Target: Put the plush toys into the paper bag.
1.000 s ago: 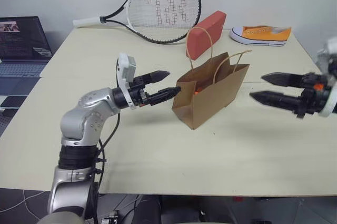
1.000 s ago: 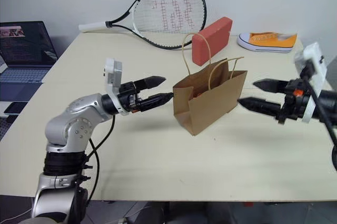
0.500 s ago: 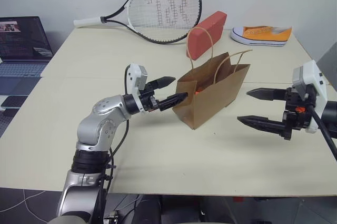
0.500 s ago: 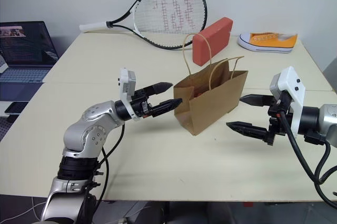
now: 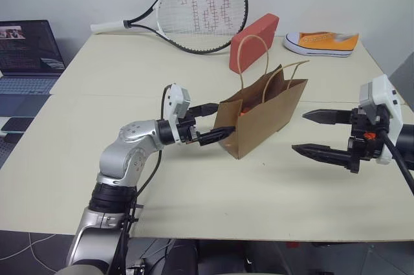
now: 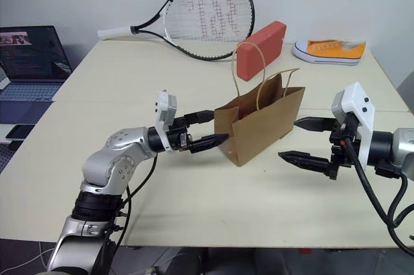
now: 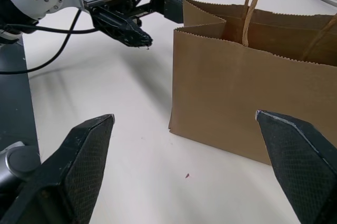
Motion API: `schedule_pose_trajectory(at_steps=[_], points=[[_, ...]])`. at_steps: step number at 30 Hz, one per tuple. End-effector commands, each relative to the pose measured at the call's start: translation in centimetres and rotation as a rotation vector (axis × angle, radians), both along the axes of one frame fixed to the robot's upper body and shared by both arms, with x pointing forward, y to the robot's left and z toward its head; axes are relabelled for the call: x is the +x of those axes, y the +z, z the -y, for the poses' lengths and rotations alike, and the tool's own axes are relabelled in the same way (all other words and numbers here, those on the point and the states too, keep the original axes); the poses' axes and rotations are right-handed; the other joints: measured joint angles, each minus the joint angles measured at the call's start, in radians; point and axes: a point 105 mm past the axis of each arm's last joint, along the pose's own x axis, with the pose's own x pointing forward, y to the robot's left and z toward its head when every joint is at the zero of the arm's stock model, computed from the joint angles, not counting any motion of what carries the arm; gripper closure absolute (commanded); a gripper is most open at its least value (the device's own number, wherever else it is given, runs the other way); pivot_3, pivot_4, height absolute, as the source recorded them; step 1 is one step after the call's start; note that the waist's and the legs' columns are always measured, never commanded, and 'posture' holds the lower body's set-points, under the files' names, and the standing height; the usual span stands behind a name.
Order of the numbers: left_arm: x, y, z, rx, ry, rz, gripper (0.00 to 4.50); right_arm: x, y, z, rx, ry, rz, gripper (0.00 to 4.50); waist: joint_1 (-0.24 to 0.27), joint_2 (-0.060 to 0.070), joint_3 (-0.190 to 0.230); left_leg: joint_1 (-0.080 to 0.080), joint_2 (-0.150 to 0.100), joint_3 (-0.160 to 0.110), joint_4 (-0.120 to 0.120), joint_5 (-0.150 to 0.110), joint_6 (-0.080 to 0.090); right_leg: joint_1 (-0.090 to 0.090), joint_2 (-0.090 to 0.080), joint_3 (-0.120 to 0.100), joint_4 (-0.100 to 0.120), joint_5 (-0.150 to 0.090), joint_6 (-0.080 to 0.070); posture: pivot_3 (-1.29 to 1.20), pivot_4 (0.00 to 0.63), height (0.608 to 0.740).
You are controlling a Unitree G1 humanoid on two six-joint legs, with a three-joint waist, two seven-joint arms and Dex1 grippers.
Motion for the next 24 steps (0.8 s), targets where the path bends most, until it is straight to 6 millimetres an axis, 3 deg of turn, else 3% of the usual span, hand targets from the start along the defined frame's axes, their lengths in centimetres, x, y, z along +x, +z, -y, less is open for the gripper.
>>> schedule_pose_trajectory(at_steps=[1,7,20,24], points=[[-0.2,0.2,0.6,0.012,-0.007,0.039,0.01,-0.3,0.9,0.3,-0.011,-0.002,0.034,0.00,0.000,0.000,0.000,0.000,0.000,0.000,0.000,0.000,0.000,0.000,0.000,0.000,0.000,0.000,0.000,0.00,0.150,0.740],[-0.4,-0.3,1.3,0.037,0.010,0.055,0.01,-0.3,0.9,0.4,-0.015,-0.004,0.032,0.00,0.000,0.000,0.000,0.000,0.000,0.000,0.000,0.000,0.000,0.000,0.000,0.000,0.000,0.000,0.000,0.00,0.150,0.740],[1.3,-0.2,3.4,-0.039,0.161,0.091,0.01,0.5,1.2,0.7,-0.044,-0.031,0.134,0.00,0.002,0.000,0.000,0.000,0.000,0.000,0.000,0.000,0.000,0.000,0.000,0.000,0.000,0.001,0.002,0.00,0.150,0.740],[1.4,0.0,3.4,-0.053,0.162,0.103,0.84,0.4,1.4,0.3,-0.025,-0.016,0.183,0.00,0.002,0.000,0.000,0.000,0.000,0.000,0.000,0.000,0.000,0.000,0.000,0.000,0.000,0.001,0.002,0.00,0.150,0.740]])
